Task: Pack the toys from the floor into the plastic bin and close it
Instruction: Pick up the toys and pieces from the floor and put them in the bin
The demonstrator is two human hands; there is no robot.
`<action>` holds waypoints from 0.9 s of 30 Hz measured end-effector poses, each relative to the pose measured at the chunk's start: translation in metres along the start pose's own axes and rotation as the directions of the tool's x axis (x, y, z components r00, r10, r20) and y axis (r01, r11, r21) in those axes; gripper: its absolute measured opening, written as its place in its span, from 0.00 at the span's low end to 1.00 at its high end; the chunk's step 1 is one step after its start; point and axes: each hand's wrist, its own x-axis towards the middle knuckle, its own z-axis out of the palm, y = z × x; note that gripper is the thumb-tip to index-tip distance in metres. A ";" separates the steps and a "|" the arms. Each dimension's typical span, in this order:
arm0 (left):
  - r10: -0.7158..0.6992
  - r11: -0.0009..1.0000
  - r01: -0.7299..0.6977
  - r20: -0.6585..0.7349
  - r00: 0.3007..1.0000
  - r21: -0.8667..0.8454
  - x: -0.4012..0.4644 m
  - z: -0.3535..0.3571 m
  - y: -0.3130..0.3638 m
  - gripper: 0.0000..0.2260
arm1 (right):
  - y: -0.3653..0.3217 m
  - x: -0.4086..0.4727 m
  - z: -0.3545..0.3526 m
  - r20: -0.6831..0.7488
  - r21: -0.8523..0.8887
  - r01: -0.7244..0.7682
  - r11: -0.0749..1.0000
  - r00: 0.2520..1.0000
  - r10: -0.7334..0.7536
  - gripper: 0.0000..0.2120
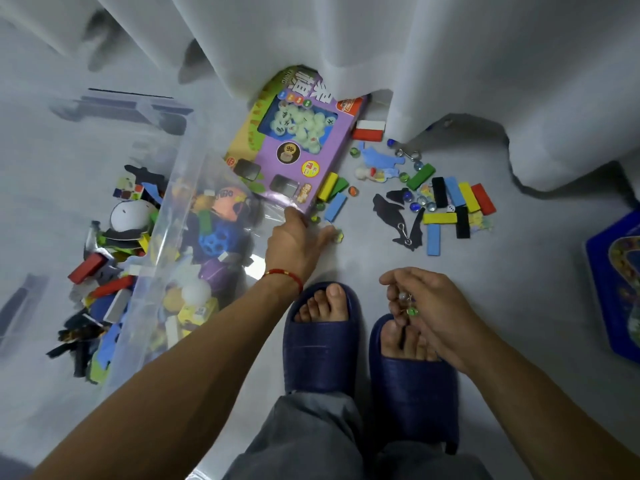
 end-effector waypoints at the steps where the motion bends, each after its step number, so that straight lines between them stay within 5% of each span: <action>1: -0.028 1.000 0.028 -0.017 0.999 -0.003 0.000 0.004 0.001 0.22 | 0.003 -0.002 0.003 0.006 0.012 -0.026 1.000 1.000 0.026 0.13; 5: -0.113 0.992 0.107 -0.087 0.990 -0.066 0.000 0.023 0.003 0.25 | 0.009 -0.003 0.006 -0.008 0.062 -0.092 0.994 0.996 0.093 0.12; 12: -0.229 0.966 0.208 -0.135 0.964 -0.154 0.016 0.032 0.009 0.22 | 0.008 0.007 -0.006 -0.072 -0.049 0.032 0.998 0.997 -0.035 0.12; 16: -0.212 0.972 0.191 -0.158 0.965 -0.133 0.019 0.029 0.002 0.16 | 0.009 0.019 -0.015 -0.213 -0.459 0.183 0.869 0.927 -0.308 0.11; 19: -0.239 0.947 0.208 -0.101 0.966 -0.246 0.007 0.024 0.003 0.14 | 0.004 0.025 -0.015 -0.195 -0.526 0.251 0.813 0.895 -0.402 0.08; 21: -0.344 0.807 0.315 0.037 0.938 -0.499 -0.008 0.015 0.010 0.13 | -0.005 0.027 -0.016 -0.197 -0.371 0.205 0.906 0.936 -0.293 0.07; 23: -0.402 0.496 0.498 0.321 0.858 -0.711 -0.027 0.002 0.016 0.10 | -0.014 0.024 -0.017 -0.145 -0.123 0.111 0.986 0.981 -0.129 0.07; 25: -0.313 0.190 0.669 0.602 0.735 -0.718 -0.051 -0.014 0.021 0.08 | -0.021 0.017 -0.020 -0.085 0.045 0.029 0.999 0.996 -0.025 0.07; 27: -0.168 0.019 0.715 0.702 0.692 -0.699 -0.074 -0.031 0.025 0.08 | -0.029 0.007 -0.023 -0.077 0.116 -0.039 0.992 0.996 0.048 0.06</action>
